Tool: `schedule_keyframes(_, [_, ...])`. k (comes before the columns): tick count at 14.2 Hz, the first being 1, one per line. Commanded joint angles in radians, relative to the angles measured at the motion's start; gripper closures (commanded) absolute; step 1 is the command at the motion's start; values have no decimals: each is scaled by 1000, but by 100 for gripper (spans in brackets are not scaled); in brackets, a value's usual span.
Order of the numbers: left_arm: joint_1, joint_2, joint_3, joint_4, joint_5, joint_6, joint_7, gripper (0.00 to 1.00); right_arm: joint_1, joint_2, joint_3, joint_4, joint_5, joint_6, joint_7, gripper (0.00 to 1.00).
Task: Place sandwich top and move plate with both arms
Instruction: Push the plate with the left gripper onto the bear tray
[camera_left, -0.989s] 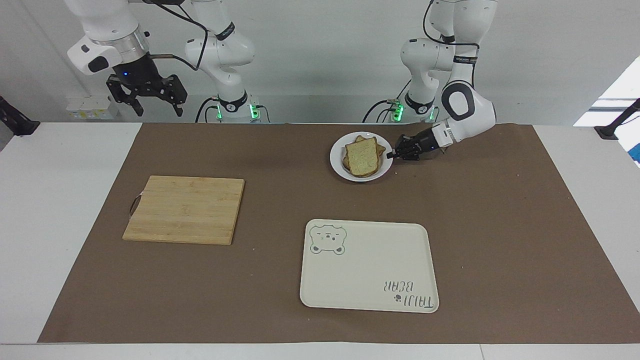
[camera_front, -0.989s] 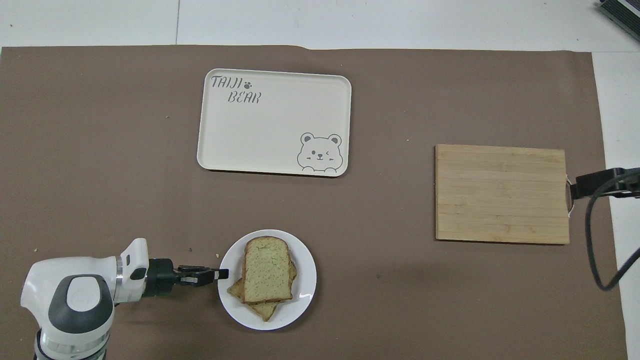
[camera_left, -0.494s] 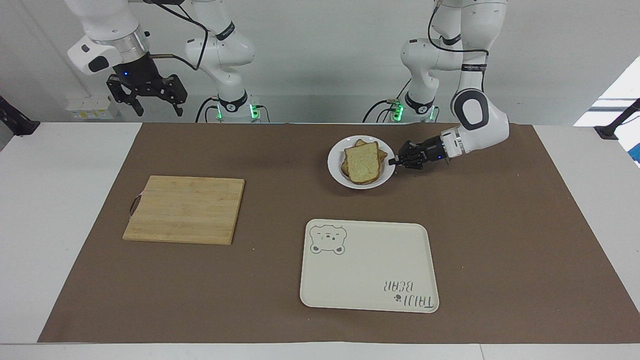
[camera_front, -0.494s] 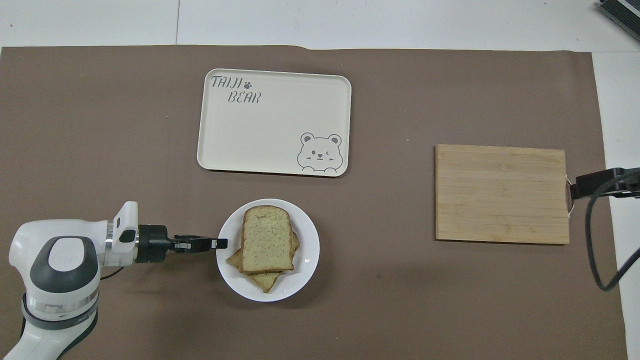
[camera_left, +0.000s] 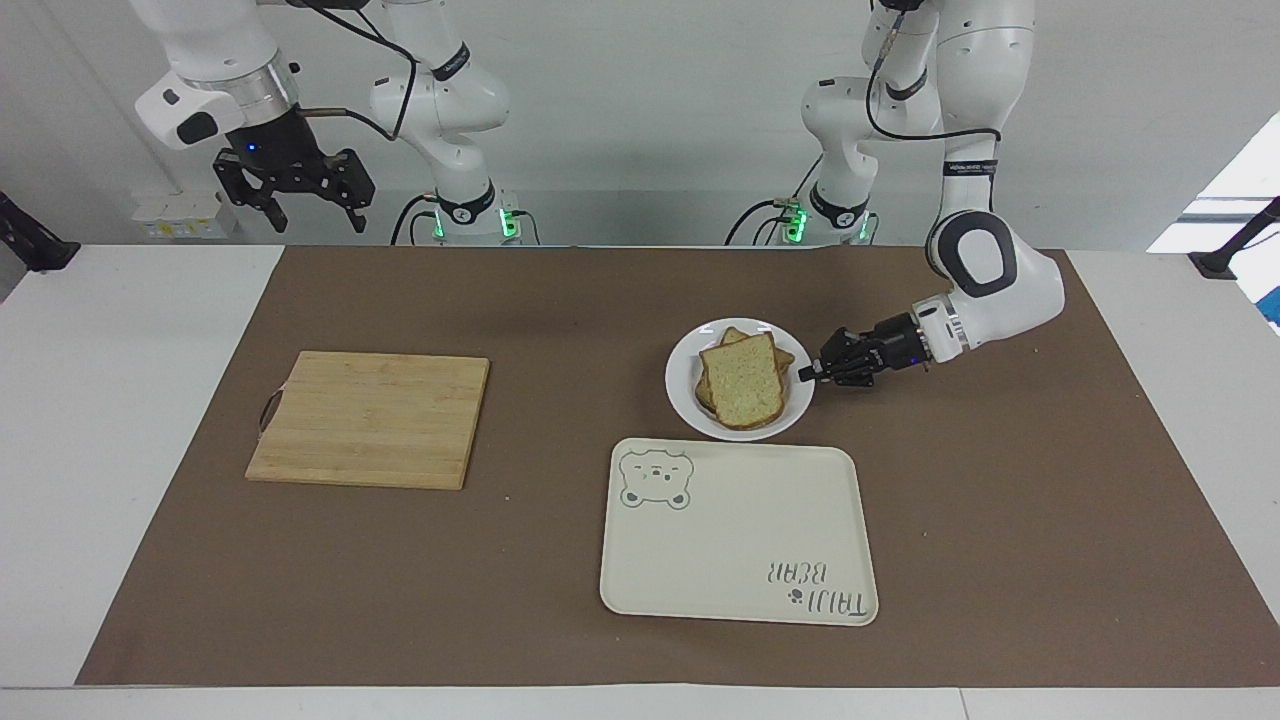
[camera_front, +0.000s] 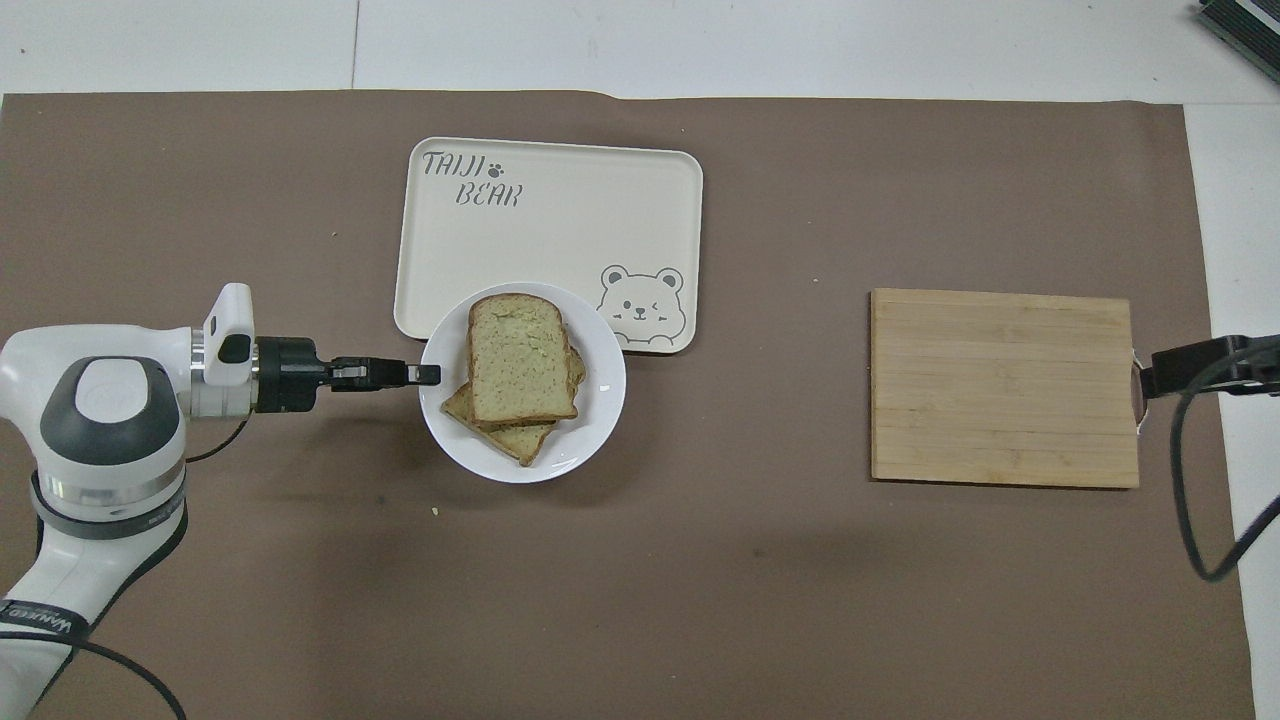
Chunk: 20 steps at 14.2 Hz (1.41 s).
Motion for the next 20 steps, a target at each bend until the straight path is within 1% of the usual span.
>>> schedule_keyframes(1, [28, 77, -10, 133, 1, -31, -64, 100, -8, 8, 0, 19, 17, -13, -19, 0])
schedule_keyframes(3, [42, 123, -17, 212, -13, -32, -102, 100, -8, 8, 0, 19, 17, -13, -19, 0])
schedule_keyframes(4, [34, 161, -20, 254, -13, -23, -139, 100, -8, 8, 0, 19, 17, -12, -19, 0])
schedule_keyframes(5, [30, 183, -27, 270, -13, -3, -152, 100, -8, 8, 0, 19, 17, -13, -19, 0])
schedule_keyframes(8, [40, 237, -108, 303, -19, 105, -166, 100, -8, 8, 0, 19, 17, -12, -19, 0])
schedule_keyframes(10, [37, 287, -130, 415, -30, 149, -249, 100, -8, 8, 0, 19, 17, -12, -19, 0])
schedule_keyframes(11, [31, 301, -136, 437, -27, 159, -280, 100, -8, 8, 0, 19, 17, -13, -19, 0])
schedule_keyframes(13, [27, 319, -144, 443, -25, 201, -279, 100, -8, 8, 0, 19, 17, -13, -19, 0])
schedule_keyframes(15, [28, 338, -174, 460, -21, 259, -285, 100, -8, 8, 0, 19, 17, -12, -19, 0])
schedule_keyframes(17, [11, 358, -175, 471, 4, 302, -285, 100, -8, 8, 0, 19, 17, -13, -19, 0])
schedule_keyframes(20, [11, 373, -175, 481, 45, 307, -285, 100, -8, 8, 0, 19, 17, -13, -19, 0])
